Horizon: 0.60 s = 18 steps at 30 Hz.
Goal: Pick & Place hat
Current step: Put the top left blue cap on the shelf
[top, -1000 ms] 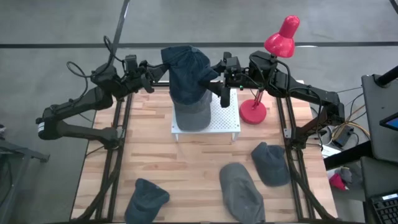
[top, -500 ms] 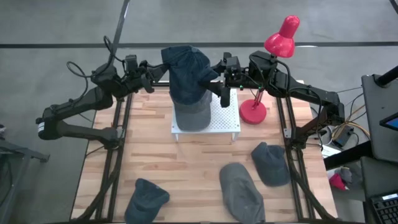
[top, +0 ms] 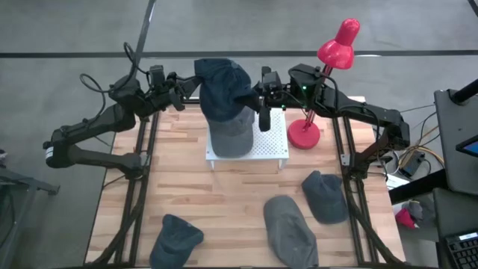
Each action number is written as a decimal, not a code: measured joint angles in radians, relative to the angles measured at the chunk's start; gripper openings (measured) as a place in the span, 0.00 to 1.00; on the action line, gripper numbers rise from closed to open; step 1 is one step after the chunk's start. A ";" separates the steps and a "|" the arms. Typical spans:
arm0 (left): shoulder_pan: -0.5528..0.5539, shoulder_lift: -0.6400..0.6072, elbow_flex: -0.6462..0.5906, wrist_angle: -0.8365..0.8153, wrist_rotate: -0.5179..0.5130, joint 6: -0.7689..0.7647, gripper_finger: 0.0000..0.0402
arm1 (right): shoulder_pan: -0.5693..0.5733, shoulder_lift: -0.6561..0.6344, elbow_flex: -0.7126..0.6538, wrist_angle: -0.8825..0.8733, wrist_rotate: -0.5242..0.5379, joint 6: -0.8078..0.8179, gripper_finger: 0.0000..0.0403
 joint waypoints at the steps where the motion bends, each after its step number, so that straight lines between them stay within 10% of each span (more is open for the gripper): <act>1: 0.000 0.000 0.000 -0.001 0.001 -0.002 0.00 | 0.000 0.002 0.000 0.001 -0.014 -0.008 0.05; 18: -0.002 -0.010 -0.002 0.019 0.131 0.058 0.18 | -0.025 -0.045 0.000 -0.016 -0.023 0.039 0.02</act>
